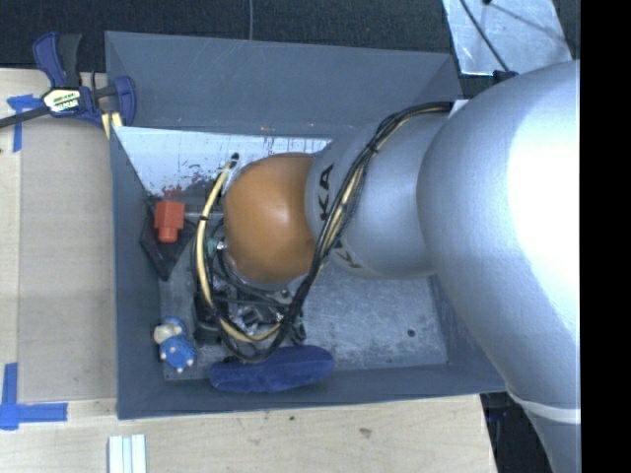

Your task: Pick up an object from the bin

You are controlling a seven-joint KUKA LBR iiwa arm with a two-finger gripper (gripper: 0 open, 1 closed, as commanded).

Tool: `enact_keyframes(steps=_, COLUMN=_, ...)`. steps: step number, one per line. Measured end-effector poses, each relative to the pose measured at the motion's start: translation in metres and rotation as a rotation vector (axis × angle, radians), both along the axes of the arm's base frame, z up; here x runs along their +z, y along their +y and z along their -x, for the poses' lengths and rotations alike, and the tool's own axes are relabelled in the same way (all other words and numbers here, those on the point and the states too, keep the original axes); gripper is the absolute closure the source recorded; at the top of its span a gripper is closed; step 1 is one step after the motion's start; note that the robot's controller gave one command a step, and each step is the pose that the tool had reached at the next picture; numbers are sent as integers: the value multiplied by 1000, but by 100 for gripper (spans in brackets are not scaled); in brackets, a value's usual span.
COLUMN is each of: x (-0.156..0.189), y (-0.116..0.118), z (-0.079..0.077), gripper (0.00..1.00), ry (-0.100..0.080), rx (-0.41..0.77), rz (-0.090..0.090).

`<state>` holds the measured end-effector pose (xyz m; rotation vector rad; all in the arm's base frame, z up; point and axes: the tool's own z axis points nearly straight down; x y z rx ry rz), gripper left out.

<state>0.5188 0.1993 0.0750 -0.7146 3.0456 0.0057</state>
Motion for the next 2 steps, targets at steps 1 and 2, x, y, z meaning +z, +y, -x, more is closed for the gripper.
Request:
enact_keyframes(steps=1, x=2, y=1, z=0, gripper=100, ry=-1, rx=-3, rz=-2)
enact_keyframes(steps=2, x=167, y=-14, z=19, gripper=100, ry=6, rx=9, rz=5)
